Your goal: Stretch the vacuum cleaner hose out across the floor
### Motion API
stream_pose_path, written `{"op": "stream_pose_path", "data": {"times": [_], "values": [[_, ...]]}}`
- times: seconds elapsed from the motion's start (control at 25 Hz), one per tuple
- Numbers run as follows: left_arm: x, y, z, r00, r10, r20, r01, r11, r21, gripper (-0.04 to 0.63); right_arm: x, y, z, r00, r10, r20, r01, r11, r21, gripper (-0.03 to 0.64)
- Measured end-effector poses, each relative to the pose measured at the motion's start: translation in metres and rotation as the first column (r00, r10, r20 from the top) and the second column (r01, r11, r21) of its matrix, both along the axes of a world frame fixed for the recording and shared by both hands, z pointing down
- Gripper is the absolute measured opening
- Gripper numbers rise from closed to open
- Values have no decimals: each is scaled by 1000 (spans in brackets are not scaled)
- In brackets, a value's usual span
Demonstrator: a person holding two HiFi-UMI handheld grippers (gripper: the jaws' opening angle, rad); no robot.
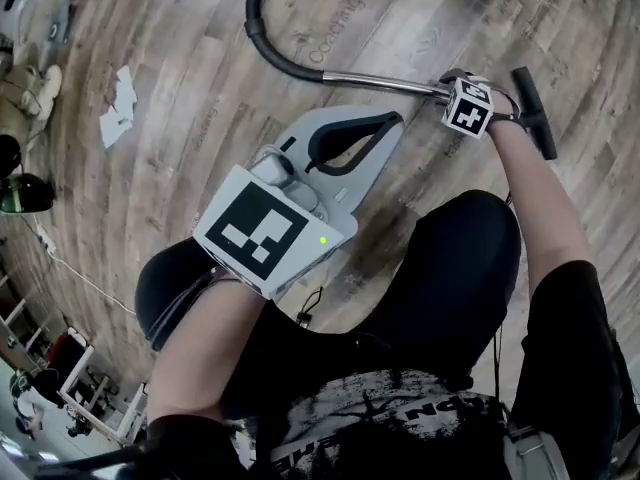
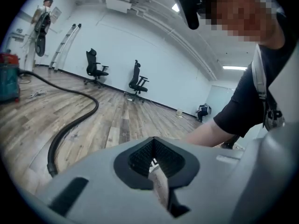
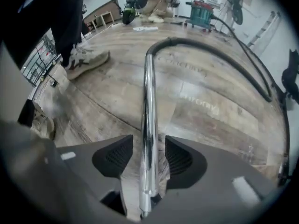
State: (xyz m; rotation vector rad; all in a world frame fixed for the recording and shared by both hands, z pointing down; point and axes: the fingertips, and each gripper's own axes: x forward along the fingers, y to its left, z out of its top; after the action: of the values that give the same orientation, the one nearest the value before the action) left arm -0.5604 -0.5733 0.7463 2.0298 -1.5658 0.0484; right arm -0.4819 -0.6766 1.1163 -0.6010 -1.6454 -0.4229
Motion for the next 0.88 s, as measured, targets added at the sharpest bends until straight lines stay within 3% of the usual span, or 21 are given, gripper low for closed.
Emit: {"op": "stream_pose_path", "data": {"times": [0.12,0.28,0.44,0.64,0.88], "values": [[5,18,28,1000,-9,15,10,998,-62,2,7,1,46,997,-55,-55,57,998,30,208],[23,42,52,999,30,35,-26,993,-115,2,7,6,57,998,-18,-57,19,999,26,216],[22,39,59,1000,-2,2,2,993,-118,2,0,11,59,997,-36,-67,39,998,44,221],[21,34,59,1000,-26,10,27,994,-107,2,7,6,59,998,-43,-51,44,999,29,219],[42,68,114,999,-11,-46,-2,966,-259,2,6,8,58,998,-21,-60,24,998,64,209]]}}
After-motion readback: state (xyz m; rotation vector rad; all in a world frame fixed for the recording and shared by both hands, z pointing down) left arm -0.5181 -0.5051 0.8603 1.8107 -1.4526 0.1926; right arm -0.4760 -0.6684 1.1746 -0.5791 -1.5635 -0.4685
